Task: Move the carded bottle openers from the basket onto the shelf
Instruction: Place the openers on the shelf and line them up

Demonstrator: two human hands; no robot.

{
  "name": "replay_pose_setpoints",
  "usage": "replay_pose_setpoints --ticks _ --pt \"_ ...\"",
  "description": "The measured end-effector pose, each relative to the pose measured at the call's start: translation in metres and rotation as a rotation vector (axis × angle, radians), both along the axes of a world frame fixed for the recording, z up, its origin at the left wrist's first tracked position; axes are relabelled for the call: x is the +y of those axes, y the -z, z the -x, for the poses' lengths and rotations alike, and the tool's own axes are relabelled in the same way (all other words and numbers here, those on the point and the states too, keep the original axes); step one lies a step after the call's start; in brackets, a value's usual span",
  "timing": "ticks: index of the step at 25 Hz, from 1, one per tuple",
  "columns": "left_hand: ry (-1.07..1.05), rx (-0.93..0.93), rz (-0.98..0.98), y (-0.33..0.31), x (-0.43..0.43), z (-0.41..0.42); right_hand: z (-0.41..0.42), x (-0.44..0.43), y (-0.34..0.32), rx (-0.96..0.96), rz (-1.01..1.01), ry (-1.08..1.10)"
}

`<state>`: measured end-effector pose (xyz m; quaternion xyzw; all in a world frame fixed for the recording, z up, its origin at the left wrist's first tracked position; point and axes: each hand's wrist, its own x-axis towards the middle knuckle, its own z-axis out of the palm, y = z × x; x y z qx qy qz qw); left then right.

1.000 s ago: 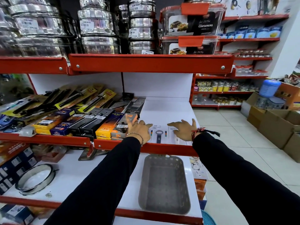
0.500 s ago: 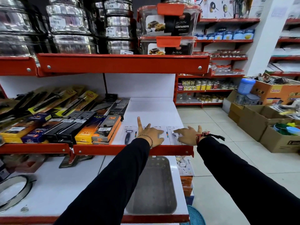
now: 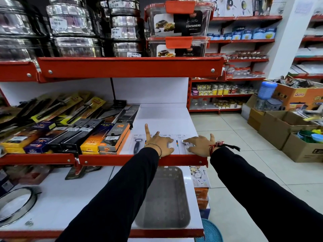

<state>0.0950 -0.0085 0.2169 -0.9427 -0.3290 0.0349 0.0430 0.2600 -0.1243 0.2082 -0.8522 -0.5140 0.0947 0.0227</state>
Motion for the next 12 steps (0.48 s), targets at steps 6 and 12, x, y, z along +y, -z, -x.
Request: replay_pose_setpoints --ticks 6,12 --pt "-0.022 0.005 0.004 0.001 0.0 -0.002 0.003 -0.001 0.001 0.004 -0.002 -0.004" --pt "0.017 -0.109 -0.01 0.001 -0.009 0.016 0.011 -0.01 0.001 -0.056 -0.183 -0.015"
